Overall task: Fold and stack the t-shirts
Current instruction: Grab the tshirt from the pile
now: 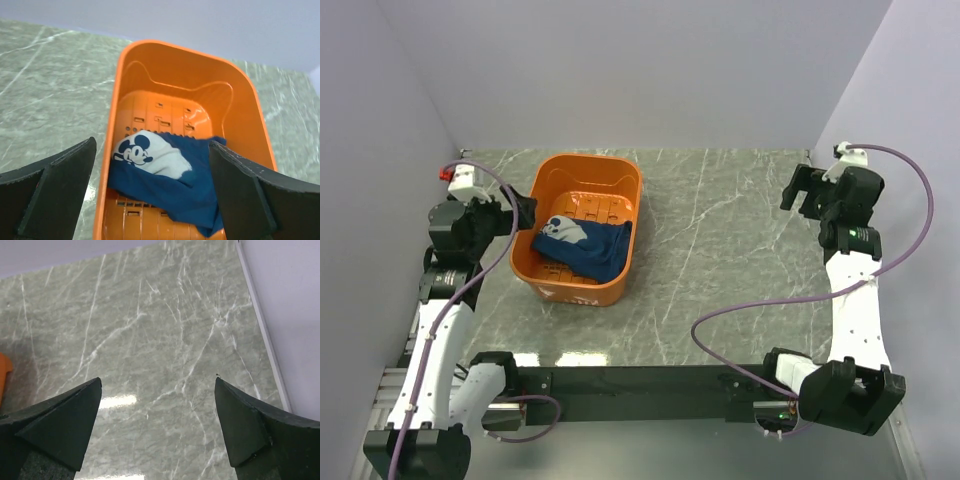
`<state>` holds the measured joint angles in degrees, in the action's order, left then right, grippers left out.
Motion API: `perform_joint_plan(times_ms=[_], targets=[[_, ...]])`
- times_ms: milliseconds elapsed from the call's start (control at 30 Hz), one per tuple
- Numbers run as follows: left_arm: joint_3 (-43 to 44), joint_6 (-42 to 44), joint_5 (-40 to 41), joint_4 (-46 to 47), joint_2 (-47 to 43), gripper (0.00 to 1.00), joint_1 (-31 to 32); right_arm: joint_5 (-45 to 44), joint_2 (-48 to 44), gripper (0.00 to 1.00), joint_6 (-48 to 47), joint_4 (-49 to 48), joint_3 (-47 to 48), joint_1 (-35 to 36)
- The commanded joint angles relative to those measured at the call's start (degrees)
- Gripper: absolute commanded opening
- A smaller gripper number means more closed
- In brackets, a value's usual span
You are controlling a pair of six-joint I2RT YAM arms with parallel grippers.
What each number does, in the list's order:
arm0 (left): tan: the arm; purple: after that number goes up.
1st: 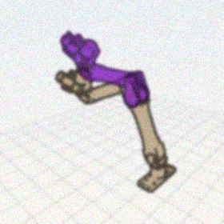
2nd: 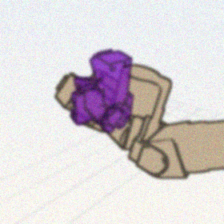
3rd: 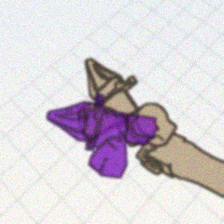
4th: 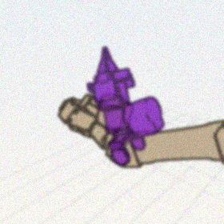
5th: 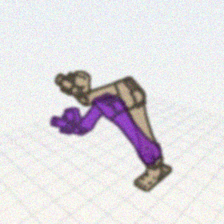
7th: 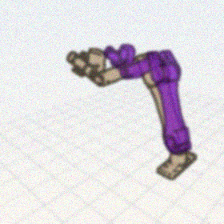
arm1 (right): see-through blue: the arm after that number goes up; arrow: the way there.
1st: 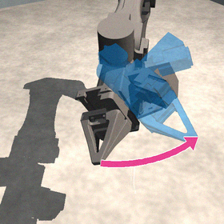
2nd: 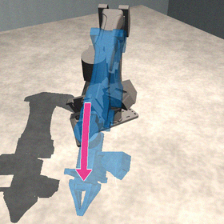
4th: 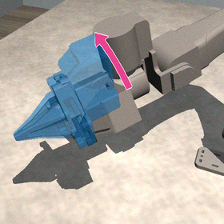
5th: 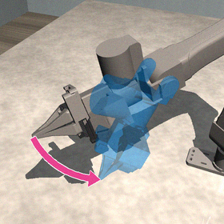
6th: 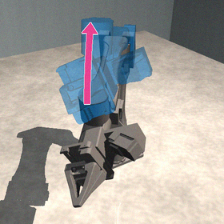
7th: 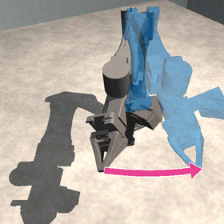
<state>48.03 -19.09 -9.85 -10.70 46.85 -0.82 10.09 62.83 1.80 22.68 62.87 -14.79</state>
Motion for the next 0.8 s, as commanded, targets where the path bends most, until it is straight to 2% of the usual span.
perform_joint_plan(times_ms=[0, 33, 67, 167, 200, 233, 400, 500, 767], targets=[[4.7, 4.1, -6.5, 0.6, 1.3, 0.99, 0.0, 2.7, -0.5, 1.00, -0.8, -0.7, 3.8, 0.0], [5.1, 4.5, -7.8, 0.4, 1.7, 1.00, 0.1, 5.1, -0.4, 1.00, -1.8, -0.1, 4.1, 0.0], [5.4, 4.8, -10.2, 0.3, 2.5, 0.99, 0.1, 12.3, -0.4, 1.00, -4.6, 1.5, 4.3, 0.2], [6.5, 5.2, -13.0, -0.1, 4.4, 0.99, 0.4, 30.5, 0.1, 1.00, -19.2, 6.9, 5.2, 1.0], [6.6, 5.3, -14.7, -0.3, 5.0, 0.99, 0.4, 39.7, 0.4, 1.00, -29.3, 13.0, 5.8, 1.2], [7.3, 5.4, -14.9, -1.2, 5.6, 0.99, 1.9, 41.8, 0.6, 1.00, -31.9, 15.2, 5.9, 2.7], [9.7, 7.7, -14.0, -6.0, 11.0, 1.00, 6.6, 46.2, 2.2, 1.00, -44.5, 25.4, 6.0, 4.1], [11.5, 10.6, -9.3, -10.4, 14.3, 0.99, 10.7, 48.1, 3.2, 1.00, -50.1, 30.6, 7.1, 4.2], [20.9, 11.8, 4.4, -22.8, 30.5, 0.93, 16.5, 47.3, 4.1, 1.00, -47.8, 28.2, 4.3, 4.3]])
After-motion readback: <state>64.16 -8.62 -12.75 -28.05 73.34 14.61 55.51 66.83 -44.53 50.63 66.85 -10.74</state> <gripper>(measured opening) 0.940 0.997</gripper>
